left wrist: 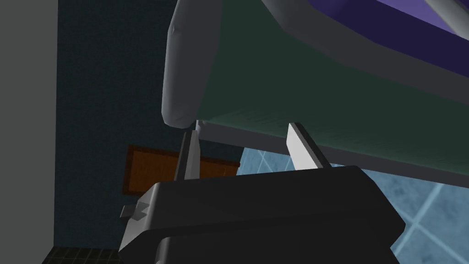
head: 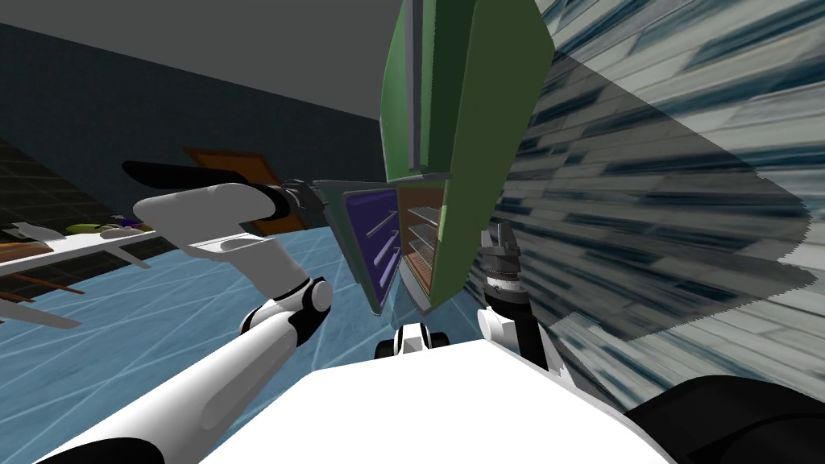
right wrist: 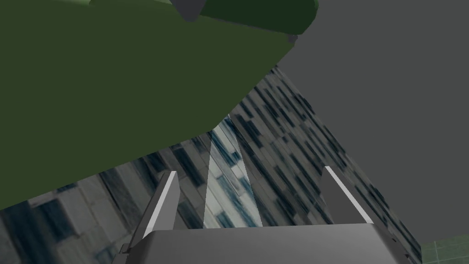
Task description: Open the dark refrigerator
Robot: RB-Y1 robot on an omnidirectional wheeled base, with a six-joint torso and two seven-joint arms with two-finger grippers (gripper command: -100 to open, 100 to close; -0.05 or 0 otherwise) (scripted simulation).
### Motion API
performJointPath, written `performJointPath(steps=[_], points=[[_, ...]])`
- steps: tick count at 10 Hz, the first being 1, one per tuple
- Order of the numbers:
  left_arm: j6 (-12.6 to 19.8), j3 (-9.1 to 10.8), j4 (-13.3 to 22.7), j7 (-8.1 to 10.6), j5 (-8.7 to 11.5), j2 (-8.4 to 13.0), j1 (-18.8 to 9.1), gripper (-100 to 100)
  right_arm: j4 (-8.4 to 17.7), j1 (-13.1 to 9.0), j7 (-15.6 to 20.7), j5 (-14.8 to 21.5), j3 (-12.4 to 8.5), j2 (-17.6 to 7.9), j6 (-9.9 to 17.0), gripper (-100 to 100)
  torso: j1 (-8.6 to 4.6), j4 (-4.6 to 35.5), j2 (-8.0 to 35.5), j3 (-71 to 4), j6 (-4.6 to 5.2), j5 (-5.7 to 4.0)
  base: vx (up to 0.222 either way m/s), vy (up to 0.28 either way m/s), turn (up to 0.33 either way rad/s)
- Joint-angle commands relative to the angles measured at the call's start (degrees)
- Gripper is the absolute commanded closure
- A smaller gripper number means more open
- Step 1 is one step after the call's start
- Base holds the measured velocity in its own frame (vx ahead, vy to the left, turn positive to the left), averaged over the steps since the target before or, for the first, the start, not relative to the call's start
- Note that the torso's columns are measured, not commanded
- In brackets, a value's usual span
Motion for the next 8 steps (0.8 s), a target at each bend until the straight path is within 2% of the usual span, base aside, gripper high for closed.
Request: performJointPath(steps=[1,2,3,4,5,8], points=[[-1.55,0.75,1.04,0.44,-0.1,-0.14,0.29,-100,0.0,0.0,0.0,0.0,0.01,0.02,0.0,0,-0.24,-0.17,0.13,0.14,-0.16,0.12,0.058,0.12,0.081],[-0.77,0.51,0.41,0.14,-0.22,0.06,0.18,-100,-0.01,0.0,0.0,0.0,0.01,0.02,0.0,0,0.21,-0.19,0.03,0.11,-0.22,0.29,0.026,0.071,0.056],[-0.92,0.69,0.42,0.2,-0.31,0.18,0.25,100,-0.01,0.0,0.0,0.0,0.02,0.02,0.0,0,0.31,-0.16,0.18,0.18,-0.23,0.37,-0.018,0.015,0.047],[-0.62,0.64,0.66,-0.06,0.97,-0.18,0.07,100,-0.01,-0.01,0.0,0.0,0.02,0.02,0.0,0,0.31,0.05,0.41,0.33,-0.29,0.3,0.042,0.209,-0.007],[-0.62,0.64,0.66,-0.06,0.97,-0.18,0.07,100,-0.01,0.0,0.0,0.0,0.0,0.0,0.0,0,0.91,0.19,0.41,0.33,-0.3,0.36,0.058,0.264,-0.062],[-0.47,0.43,0.97,-0.39,2.99,-0.77,-0.53,100,0.0,0.0,0.0,0.0,0.0,0.0,0.0,0,0.65,0.02,0.57,0.47,-0.47,0.47,0.041,0.258,-0.066]])
